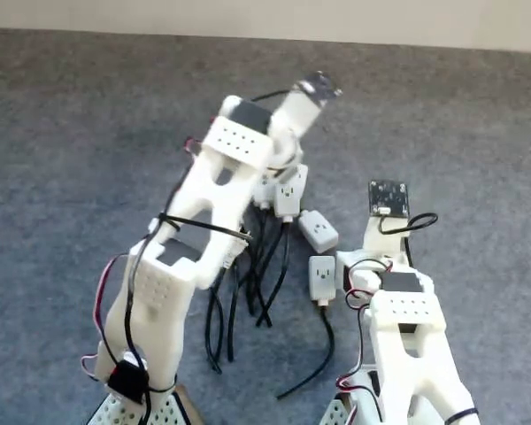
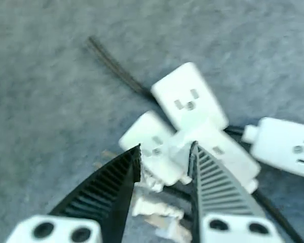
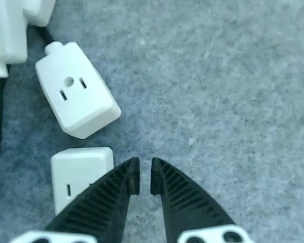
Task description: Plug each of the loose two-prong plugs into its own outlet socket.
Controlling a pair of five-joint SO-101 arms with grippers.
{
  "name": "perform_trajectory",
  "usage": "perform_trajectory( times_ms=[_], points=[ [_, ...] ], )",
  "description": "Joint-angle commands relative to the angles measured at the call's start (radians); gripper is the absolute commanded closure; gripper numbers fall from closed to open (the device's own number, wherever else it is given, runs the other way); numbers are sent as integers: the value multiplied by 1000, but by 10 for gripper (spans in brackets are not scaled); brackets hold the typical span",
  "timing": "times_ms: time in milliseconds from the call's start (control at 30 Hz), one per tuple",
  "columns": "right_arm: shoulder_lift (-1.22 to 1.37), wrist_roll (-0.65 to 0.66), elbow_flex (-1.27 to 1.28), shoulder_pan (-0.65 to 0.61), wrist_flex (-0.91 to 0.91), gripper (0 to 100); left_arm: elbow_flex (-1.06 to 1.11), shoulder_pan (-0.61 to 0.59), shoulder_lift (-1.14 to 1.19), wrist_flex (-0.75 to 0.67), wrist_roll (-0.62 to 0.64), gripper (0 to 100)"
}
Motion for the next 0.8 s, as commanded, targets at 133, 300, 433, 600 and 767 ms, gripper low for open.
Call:
perform_trajectory(
  times_ms=[133,300,433,600,767],
  points=[
    [-31,0,-8,-8,-22,943,-47,67,4,12,-6,795],
    [-31,0,-8,-8,-22,943,-47,70,5,31,32,793],
    [-35,0,-8,-8,-24,943,-51,93,4,57,112,793],
    [-27,-3,-8,-8,-24,943,-107,107,8,103,275,793],
    [-27,-5,-8,-8,-24,943,-111,97,15,120,382,793]
  ],
)
